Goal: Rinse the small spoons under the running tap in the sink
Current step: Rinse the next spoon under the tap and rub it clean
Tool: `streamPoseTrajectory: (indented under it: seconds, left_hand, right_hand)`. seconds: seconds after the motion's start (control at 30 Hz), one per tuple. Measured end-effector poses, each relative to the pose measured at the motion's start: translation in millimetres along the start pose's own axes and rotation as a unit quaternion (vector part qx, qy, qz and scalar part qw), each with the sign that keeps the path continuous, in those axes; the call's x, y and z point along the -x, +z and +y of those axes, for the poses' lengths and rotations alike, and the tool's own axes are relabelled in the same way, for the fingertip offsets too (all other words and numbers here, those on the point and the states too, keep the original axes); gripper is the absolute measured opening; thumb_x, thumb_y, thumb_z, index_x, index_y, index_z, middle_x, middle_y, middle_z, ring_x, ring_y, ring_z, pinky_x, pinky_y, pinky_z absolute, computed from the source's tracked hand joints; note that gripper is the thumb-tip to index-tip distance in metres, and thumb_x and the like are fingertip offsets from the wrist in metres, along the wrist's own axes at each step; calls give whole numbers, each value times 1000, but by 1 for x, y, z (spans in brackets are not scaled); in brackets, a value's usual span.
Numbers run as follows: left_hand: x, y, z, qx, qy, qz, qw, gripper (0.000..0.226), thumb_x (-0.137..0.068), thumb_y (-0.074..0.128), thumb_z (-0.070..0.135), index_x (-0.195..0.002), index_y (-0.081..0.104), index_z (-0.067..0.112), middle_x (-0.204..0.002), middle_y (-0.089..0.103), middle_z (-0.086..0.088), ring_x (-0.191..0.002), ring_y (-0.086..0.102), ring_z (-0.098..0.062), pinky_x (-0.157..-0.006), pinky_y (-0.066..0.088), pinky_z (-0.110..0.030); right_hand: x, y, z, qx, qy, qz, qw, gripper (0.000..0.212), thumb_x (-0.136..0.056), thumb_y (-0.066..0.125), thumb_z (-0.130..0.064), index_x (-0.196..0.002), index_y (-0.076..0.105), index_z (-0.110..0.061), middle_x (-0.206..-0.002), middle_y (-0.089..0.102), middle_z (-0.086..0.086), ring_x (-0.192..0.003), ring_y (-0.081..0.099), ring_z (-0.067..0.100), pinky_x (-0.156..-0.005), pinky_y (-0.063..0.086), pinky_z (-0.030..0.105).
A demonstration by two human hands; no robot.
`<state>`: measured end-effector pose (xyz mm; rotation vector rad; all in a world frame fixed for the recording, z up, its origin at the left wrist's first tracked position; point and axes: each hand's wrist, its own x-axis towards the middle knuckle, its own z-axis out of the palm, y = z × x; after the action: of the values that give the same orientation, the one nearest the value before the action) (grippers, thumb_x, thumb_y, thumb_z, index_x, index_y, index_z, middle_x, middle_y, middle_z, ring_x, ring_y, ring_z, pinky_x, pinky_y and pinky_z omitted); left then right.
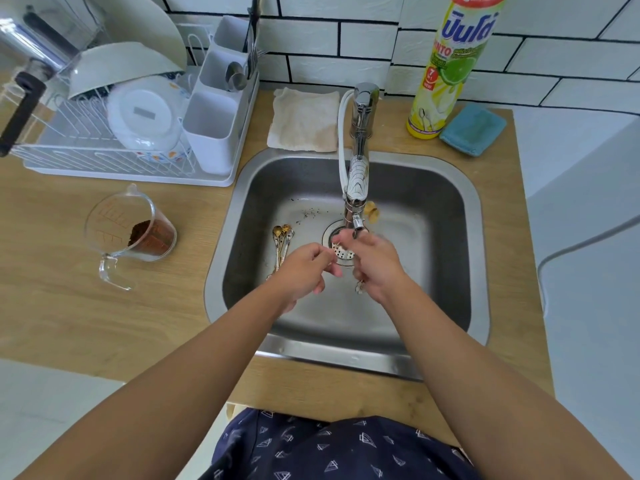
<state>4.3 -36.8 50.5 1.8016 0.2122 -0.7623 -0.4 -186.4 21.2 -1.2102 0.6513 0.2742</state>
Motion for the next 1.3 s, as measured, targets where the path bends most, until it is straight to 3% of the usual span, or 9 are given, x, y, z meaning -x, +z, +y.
streamPoseTrajectory:
  seconds: [0.1,0.27,0.4,0.5,0.73,0.83,0.93,1.07,1.3]
  left_hand:
    - [0,3,4,78,-55,-8,995,26,-104,40,28,-82,49,18,-60,46,2,-39,29,-11,-42,24,-22]
    - [4,4,4,92,-88,-53,990,26,-97,35,26,-72,40,23,-53,29,7,-43,20,-13,-47,18,-28]
    - [4,5,4,62,-79,-49,994,32,-99,37,36,-69,35,23,-55,25,5,-45,18,-14,-48,16,-29]
    - [4,5,3,61,-66,-40,995,40,-101,39,44,-67,35,24,-52,25,7,-44,19,-13,-46,17,-27]
    - [6,1,8,65,-55,-86,993,32,-102,35,31,-71,38,20,-56,30,4,-49,20,-13,-45,19,-24]
    - [7,1,6,-29,-11,-71,997,43,-106,36,42,-79,56,15,-58,53,2,-44,38,-7,-44,34,-17]
    - [5,0,2,-133,53,-22,989,39,-106,35,34,-84,61,17,-61,62,8,-45,45,-3,-48,39,-15]
    - [3,0,4,-60,37,-15,997,37,-108,33,29,-87,59,13,-62,61,0,-43,43,-5,-44,36,-15]
    - [10,-8,-1,28,-6,-107,994,34,-105,34,31,-95,60,12,-70,66,-6,-47,37,-13,-49,34,-21]
  right_hand:
    - [4,4,5,51,12,-33,998,13,-85,83,-18,-96,76,-15,-54,50,-9,-41,25,6,-39,21,22]
    - [-12,-3,-10,-55,29,62,996,17,-91,76,-12,-107,73,-10,-41,43,-13,-32,26,4,-33,21,20]
    - [2,2,2,9,33,-24,999,4,-93,76,-19,-89,75,-18,-43,43,-14,-35,24,3,-34,21,19]
    - [7,5,8,33,39,-61,997,7,-91,79,-17,-86,74,-20,-47,49,-15,-37,27,3,-35,23,19]
    - [-10,-4,-16,-76,21,54,995,22,-98,68,-14,-77,77,-15,-42,42,-11,-32,24,3,-33,20,18]
    - [-8,-3,-16,-80,12,80,994,36,-97,72,-19,-61,75,-19,-43,52,-13,-31,28,2,-32,22,19]
    - [-6,-3,-15,-71,15,62,995,15,-96,71,-17,-82,77,-17,-43,52,-14,-31,28,2,-33,23,18]
    - [7,9,7,16,45,-13,999,8,-93,76,-22,-86,75,-18,-47,46,-9,-37,27,5,-35,24,20]
    - [-13,-1,-14,-96,28,80,992,13,-96,67,-8,-86,75,-12,-42,45,-10,-29,26,3,-32,21,17]
